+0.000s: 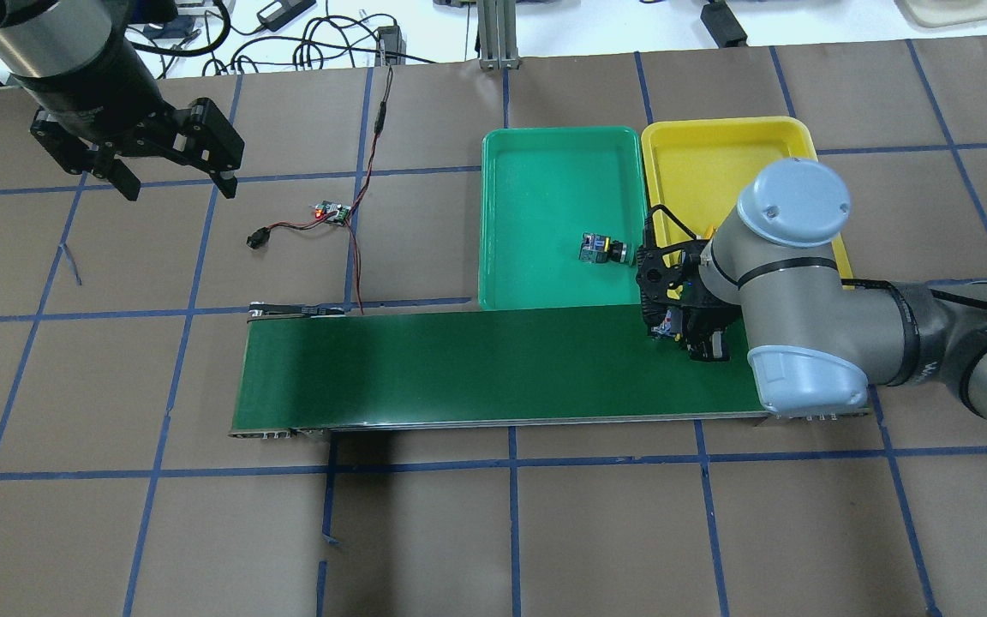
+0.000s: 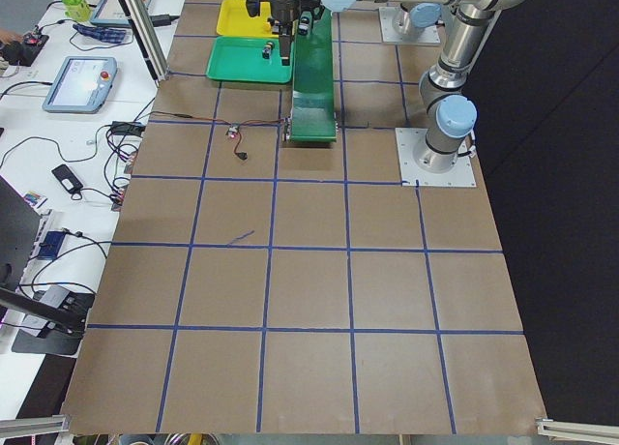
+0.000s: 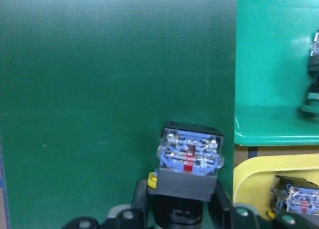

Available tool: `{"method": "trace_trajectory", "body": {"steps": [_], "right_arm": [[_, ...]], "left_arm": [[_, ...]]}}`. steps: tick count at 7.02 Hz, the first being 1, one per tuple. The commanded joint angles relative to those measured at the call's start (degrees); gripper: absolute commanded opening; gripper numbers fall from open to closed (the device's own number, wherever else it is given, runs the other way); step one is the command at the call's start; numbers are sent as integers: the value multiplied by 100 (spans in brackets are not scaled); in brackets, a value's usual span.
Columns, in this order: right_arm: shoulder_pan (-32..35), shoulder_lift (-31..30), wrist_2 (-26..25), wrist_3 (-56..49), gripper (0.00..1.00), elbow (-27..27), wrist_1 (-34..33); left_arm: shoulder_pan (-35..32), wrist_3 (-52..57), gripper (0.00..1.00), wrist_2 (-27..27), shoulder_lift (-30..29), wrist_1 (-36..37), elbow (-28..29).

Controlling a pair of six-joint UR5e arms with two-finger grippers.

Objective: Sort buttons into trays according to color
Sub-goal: 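Grasp a green-capped switch at the belt end with the right gripper, then drop the green-capped switch into the green tray with the right gripper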

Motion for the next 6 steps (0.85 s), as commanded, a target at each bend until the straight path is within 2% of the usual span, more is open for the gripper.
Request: {"method": "trace_trajectory", "body": {"steps": [1,2,5,6], "right_arm": [[168,6,65,91,0,-174,-529],[483,224,13,109,0,-585,-549],[1275,1795,-57,478,0,-2210,-532],[1321,2226,-49,539,0,-2572,-558]], "left_arm": [[8,3,100,9,0,7,8],[-1,-5,100,0,0,-2,-1],[-10,-14,100,0,-9,-2,7],[-19,-14,100,-9,-9,-2,25]]}}
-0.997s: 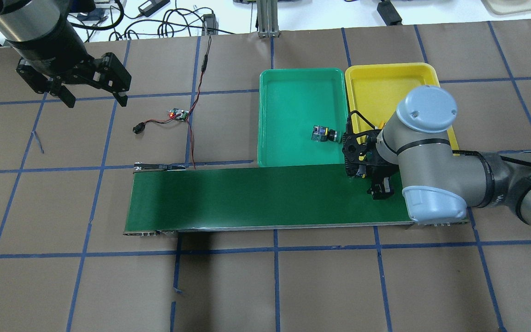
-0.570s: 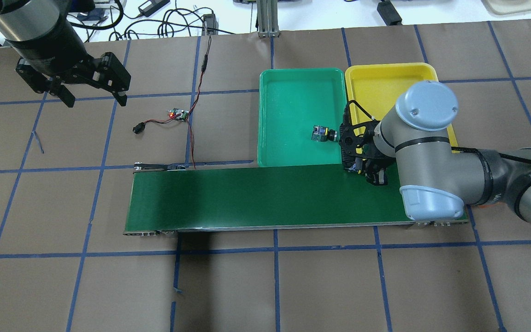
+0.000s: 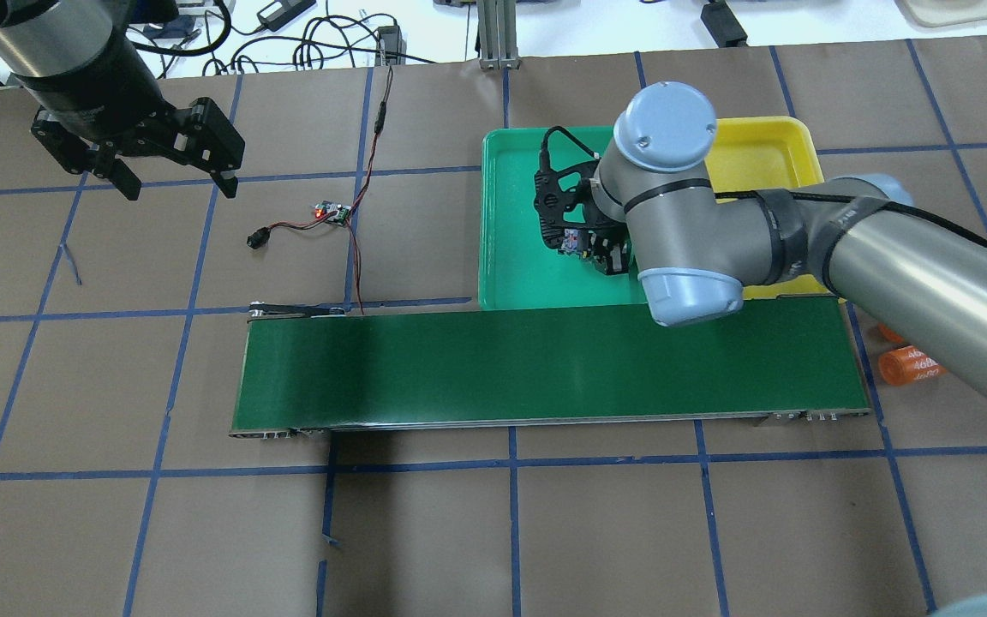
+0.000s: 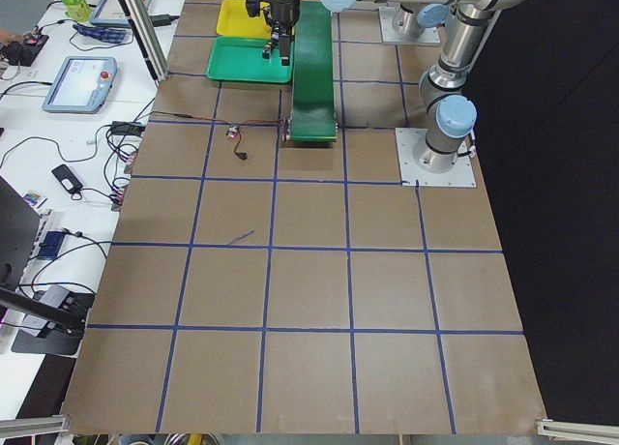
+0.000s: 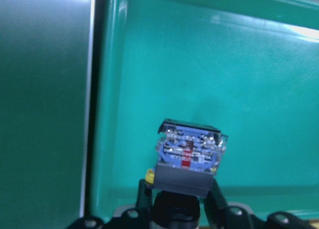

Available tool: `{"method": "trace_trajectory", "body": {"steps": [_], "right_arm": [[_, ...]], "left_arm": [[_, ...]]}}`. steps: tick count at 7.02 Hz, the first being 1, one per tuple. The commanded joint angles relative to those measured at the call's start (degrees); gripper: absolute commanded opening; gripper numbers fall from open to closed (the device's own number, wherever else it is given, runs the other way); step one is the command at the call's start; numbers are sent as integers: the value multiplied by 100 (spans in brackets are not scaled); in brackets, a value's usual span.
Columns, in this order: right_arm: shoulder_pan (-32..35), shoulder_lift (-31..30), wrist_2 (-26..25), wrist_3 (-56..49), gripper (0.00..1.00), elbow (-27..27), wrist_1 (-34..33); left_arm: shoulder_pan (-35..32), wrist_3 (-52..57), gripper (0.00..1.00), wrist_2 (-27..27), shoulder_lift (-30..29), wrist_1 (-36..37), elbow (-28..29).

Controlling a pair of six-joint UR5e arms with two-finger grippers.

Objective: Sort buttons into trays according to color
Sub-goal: 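Drop the green-capped switch into the green tray with the right gripper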

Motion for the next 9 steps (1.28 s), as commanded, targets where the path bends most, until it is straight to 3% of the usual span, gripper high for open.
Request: {"method": "trace_trajectory", "body": {"steps": [1,4,6,8,9], "right_arm": [[155,750,-14,98,1,-718,0],[138,962,3,204,6,-755,9],[138,971,-5,239,16,-685,36],[86,971,-5,230,16,-685,62],[85,971,-14,239,24,-685,62]], "left_arm": [[-9,6,100,19,15,0,-11],[-17,-12,100,-7,15,9,15],[-17,-12,100,2,15,9,15],[-17,-12,100,2,15,26,7],[-17,-12,100,2,15,35,7]]}}
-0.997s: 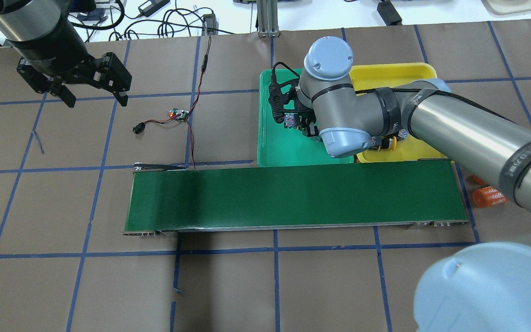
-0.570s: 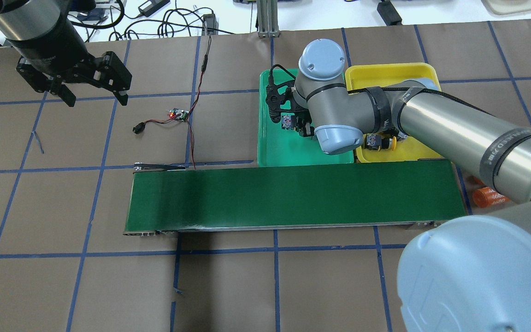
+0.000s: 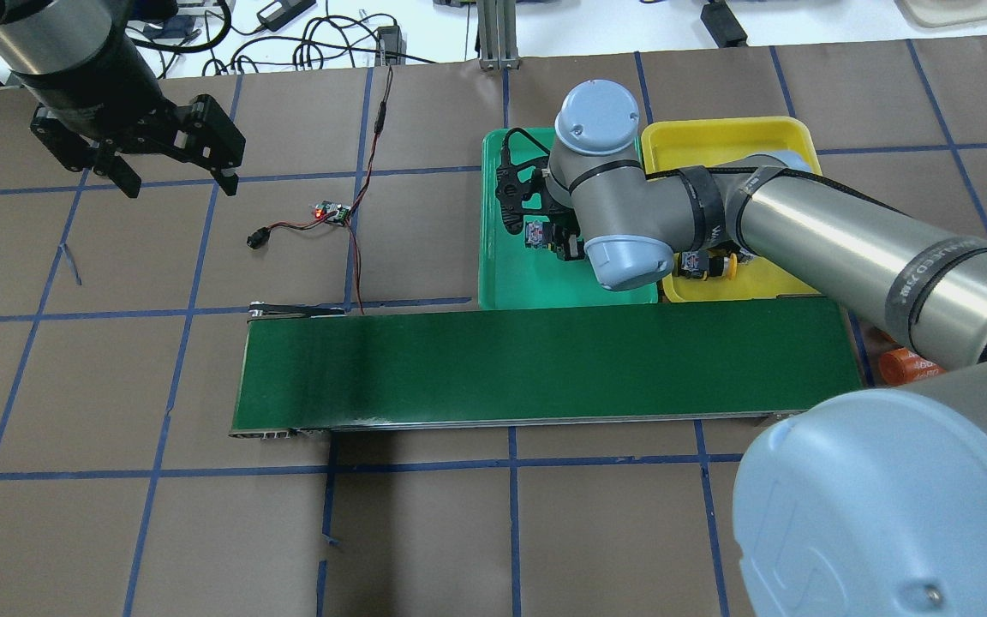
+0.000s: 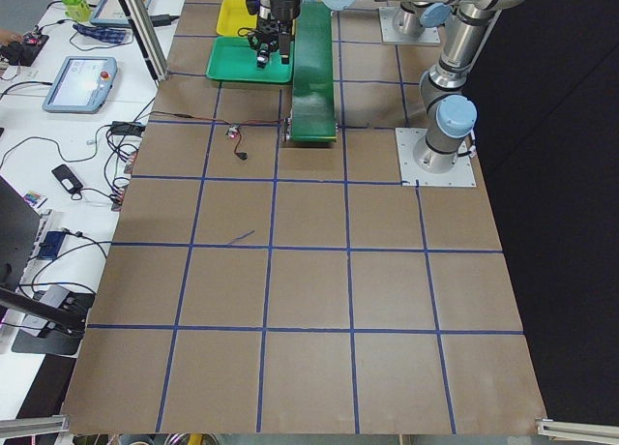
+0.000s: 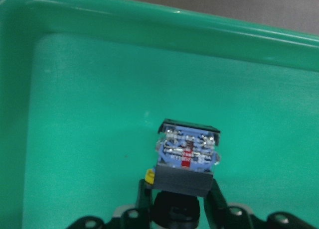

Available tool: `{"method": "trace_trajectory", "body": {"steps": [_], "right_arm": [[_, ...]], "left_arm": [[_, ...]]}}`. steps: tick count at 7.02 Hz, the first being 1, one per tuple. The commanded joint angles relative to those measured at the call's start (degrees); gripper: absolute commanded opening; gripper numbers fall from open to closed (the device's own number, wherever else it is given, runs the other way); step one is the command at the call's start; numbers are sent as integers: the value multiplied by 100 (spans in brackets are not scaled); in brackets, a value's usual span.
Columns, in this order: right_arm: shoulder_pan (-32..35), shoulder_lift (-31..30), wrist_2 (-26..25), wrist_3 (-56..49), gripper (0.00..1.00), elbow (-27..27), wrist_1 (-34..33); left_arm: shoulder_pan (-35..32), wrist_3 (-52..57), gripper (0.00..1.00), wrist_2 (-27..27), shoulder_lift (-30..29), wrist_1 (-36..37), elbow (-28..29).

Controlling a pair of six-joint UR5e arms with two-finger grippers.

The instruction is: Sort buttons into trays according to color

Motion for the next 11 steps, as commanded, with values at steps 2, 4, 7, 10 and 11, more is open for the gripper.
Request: {"method": "trace_trajectory", "body": {"steps": [2,4,7,10,11], "right_arm": [[-15,-10,-77,-4,100,3,32],[-15,-219,-68,5,100,-49,337],[-6,-1543,-77,-4,100,-234,2355],[-76,-3012,-68,-12,100,-181,4228],[-102,-3181,-68,-4,100,-181,4390]], "left_arm": [[-2,0,100,0,0,11,-4],[-2,0,100,0,0,11,-4],[-2,0,100,0,9,11,-13],[-11,9,100,0,26,2,-4],[-11,9,100,0,35,11,-13]]}}
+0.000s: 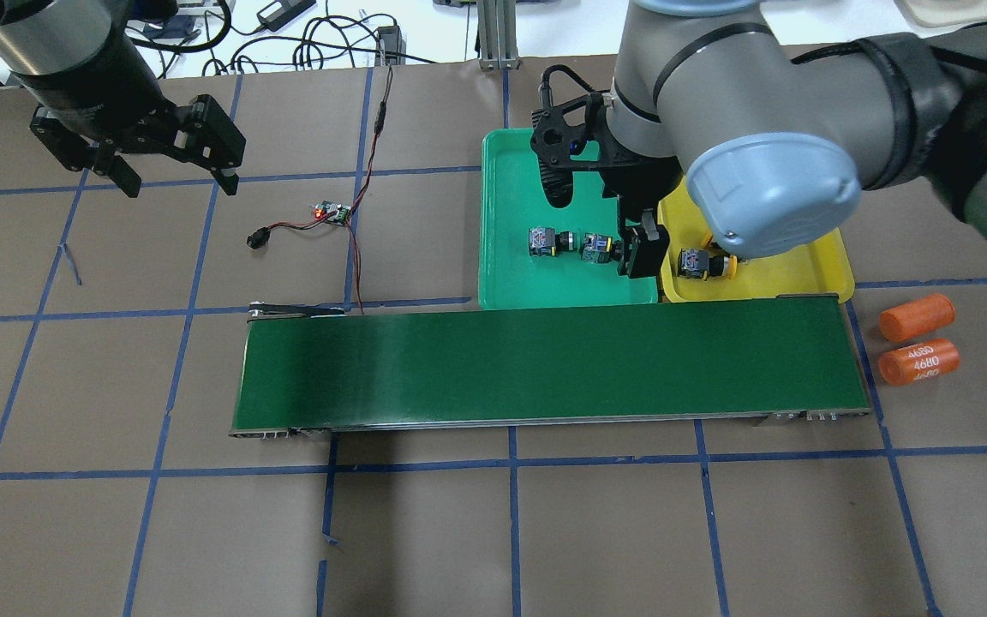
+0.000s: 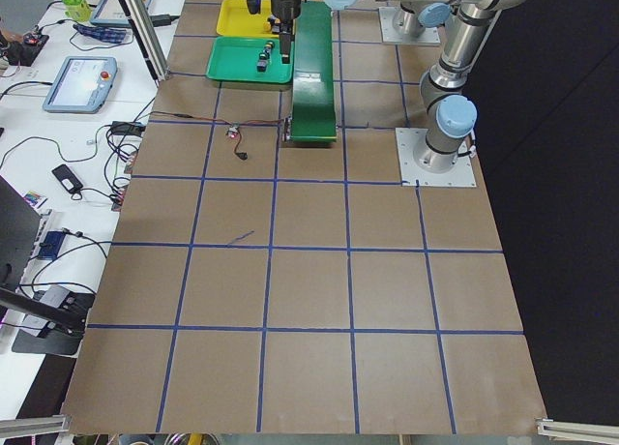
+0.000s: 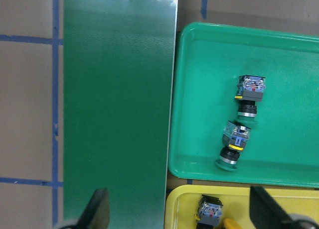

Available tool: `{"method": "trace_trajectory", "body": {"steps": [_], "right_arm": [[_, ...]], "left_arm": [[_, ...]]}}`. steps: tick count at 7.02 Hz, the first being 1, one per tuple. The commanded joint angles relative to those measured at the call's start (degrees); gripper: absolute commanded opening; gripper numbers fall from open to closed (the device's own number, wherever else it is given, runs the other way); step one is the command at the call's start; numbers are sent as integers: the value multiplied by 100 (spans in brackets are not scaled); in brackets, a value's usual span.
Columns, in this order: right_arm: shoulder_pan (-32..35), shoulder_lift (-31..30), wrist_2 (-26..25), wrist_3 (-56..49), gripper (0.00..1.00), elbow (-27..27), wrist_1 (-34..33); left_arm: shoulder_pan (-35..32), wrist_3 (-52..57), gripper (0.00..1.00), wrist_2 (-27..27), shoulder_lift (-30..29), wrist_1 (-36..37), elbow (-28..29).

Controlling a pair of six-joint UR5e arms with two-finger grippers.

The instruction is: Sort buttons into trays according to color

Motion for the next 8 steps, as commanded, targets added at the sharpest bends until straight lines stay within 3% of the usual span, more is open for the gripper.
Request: {"method": "trace_trajectory", "body": {"steps": [1,4,7,8], "right_arm": [[-51,-363,71,26,100,-34,418],[-225,-276,72,351,100,-541,505],[-368,-284,107,3119,100,-676,672],[-394,-345,46,4025,100,-702,1029]], "left_arm": [[-2,2,100,2,8,-5,-1],[-2,2,100,2,8,4,-1],[-2,2,100,2,8,4,-1],[-2,-6,100,2,8,-5,8]]}}
